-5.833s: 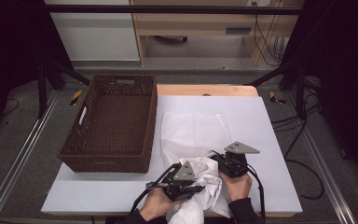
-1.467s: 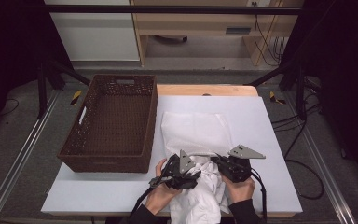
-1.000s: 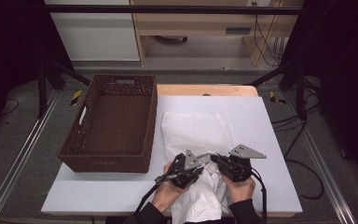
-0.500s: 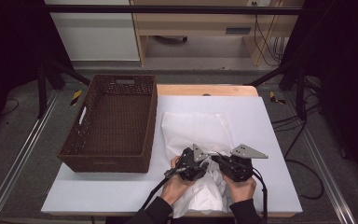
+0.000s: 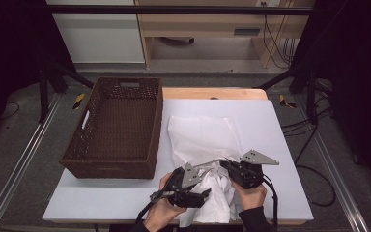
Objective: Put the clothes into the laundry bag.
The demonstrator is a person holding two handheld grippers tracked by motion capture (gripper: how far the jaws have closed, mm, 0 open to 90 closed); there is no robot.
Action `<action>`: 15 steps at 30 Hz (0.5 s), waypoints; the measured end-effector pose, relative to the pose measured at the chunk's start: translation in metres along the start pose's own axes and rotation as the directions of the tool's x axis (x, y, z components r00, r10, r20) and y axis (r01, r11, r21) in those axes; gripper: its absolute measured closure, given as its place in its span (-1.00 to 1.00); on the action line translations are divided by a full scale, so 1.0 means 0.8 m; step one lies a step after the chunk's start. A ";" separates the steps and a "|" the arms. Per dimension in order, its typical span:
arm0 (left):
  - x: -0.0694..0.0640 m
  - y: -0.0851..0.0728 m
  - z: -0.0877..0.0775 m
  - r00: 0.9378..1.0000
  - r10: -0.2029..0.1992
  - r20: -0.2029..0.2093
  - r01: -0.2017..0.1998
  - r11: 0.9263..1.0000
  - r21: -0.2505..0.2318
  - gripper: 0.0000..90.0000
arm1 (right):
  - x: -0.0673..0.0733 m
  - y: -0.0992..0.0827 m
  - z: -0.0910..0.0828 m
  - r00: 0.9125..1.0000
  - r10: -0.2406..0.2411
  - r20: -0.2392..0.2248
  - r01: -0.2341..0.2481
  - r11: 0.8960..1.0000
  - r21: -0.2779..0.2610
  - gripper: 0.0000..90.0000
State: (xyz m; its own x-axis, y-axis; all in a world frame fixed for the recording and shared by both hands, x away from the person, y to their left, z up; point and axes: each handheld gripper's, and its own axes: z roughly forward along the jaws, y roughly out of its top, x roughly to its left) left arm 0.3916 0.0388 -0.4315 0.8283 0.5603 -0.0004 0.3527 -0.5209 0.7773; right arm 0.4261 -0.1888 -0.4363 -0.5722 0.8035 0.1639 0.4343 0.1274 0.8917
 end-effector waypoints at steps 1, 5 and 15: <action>0.001 -0.006 0.006 0.999 -0.023 0.024 0.023 1.000 0.002 -0.28 | 0.000 0.000 0.000 1.000 0.002 0.000 -0.002 1.000 0.002 0.95; 0.001 -0.014 0.024 0.997 -0.056 0.056 0.055 0.998 0.022 -0.05 | 0.000 -0.001 0.002 1.000 -0.001 -0.001 0.001 1.000 0.008 0.95; -0.011 -0.007 0.028 1.000 0.003 0.015 -0.003 1.000 0.024 0.83 | -0.002 -0.002 0.003 1.000 0.002 -0.001 -0.002 1.000 0.012 0.95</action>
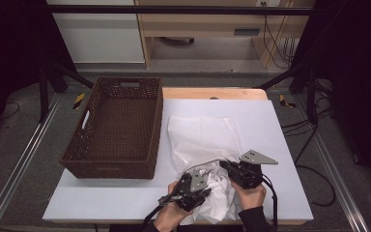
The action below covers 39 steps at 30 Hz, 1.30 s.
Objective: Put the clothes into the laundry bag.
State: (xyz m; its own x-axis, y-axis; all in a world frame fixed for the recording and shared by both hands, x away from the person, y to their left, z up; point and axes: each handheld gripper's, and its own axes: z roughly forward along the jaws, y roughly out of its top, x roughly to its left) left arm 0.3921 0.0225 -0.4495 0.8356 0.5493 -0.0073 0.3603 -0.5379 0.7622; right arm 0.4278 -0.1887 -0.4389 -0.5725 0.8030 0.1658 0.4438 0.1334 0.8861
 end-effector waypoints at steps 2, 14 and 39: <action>0.002 0.008 -0.008 1.000 -0.005 0.005 0.006 1.000 -0.029 0.86 | 0.000 0.000 0.000 1.000 0.001 0.001 -0.001 1.000 -0.001 0.95; 0.024 0.041 0.035 0.993 -0.013 -0.121 0.012 1.000 -0.005 0.83 | 0.003 0.000 0.000 1.000 -0.004 -0.003 0.004 1.000 -0.006 0.95; 0.023 0.001 -0.017 0.998 -0.029 -0.051 0.029 1.000 -0.005 -0.19 | 0.002 0.000 -0.003 1.000 -0.003 0.000 0.003 1.000 -0.005 0.95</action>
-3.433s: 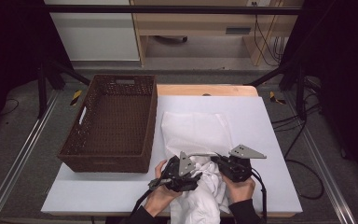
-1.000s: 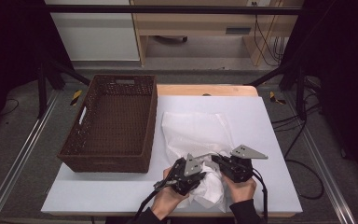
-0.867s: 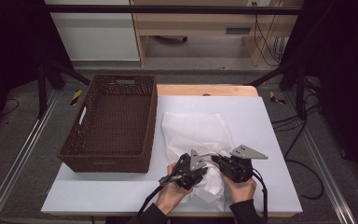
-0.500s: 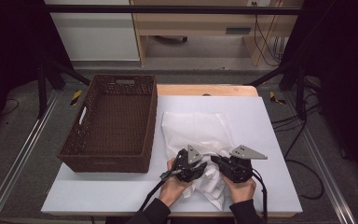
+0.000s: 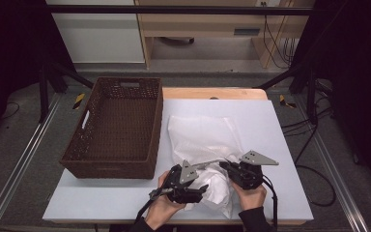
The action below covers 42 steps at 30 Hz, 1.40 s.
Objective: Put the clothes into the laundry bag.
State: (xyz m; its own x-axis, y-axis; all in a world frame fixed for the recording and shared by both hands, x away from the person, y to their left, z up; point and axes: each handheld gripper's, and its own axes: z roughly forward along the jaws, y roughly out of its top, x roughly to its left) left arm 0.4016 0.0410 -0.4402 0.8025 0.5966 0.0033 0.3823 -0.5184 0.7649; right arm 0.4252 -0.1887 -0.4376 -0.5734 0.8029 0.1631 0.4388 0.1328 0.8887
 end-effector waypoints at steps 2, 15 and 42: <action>-0.001 -0.009 0.014 1.000 0.010 -0.004 -0.010 0.999 0.046 -0.13 | -0.001 0.000 0.000 1.000 0.001 -0.001 -0.001 1.000 0.003 0.95; -0.014 0.022 0.012 0.999 0.033 -0.023 -0.033 0.999 -0.011 0.93 | 0.000 -0.001 0.001 1.000 0.000 -0.005 0.000 1.000 0.001 0.95; 0.018 0.013 0.024 0.996 -0.047 -0.070 0.043 0.997 -0.057 0.08 | -0.001 0.000 -0.003 1.000 0.001 -0.003 -0.001 1.000 -0.010 0.95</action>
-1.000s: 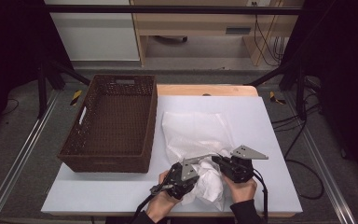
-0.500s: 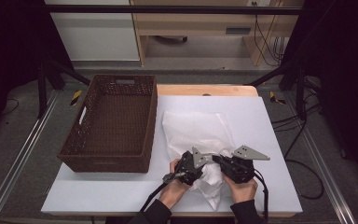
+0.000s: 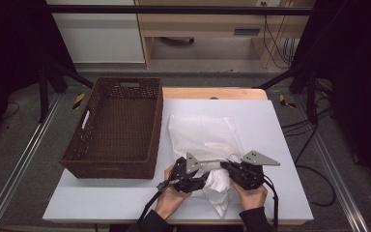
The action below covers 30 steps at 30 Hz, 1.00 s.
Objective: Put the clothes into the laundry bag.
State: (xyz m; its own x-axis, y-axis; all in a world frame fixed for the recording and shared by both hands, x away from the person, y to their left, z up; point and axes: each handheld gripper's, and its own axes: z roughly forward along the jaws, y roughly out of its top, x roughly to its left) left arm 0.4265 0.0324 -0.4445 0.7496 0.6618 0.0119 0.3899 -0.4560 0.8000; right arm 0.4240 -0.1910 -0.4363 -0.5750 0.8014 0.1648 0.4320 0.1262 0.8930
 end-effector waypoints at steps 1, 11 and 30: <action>-0.002 -0.001 -0.008 1.000 -0.008 0.018 0.008 1.000 -0.005 0.04 | 0.000 0.000 0.000 1.000 0.001 0.000 -0.001 1.000 -0.001 0.95; -0.031 -0.031 -0.004 0.997 0.040 0.064 -0.043 0.997 0.059 -0.08 | -0.001 -0.001 0.000 1.000 0.003 0.002 -0.003 1.000 0.003 0.95; -0.016 0.015 0.054 0.999 0.022 -0.026 -0.021 0.999 0.039 0.91 | 0.000 0.001 -0.001 1.000 0.008 -0.007 -0.008 1.000 -0.005 0.95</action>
State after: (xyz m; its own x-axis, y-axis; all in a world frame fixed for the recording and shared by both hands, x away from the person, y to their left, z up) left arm 0.4446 -0.0072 -0.4613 0.7437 0.6670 0.0451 0.3946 -0.4925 0.7757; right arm 0.4238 -0.1917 -0.4356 -0.5766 0.7981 0.1748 0.4329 0.1170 0.8938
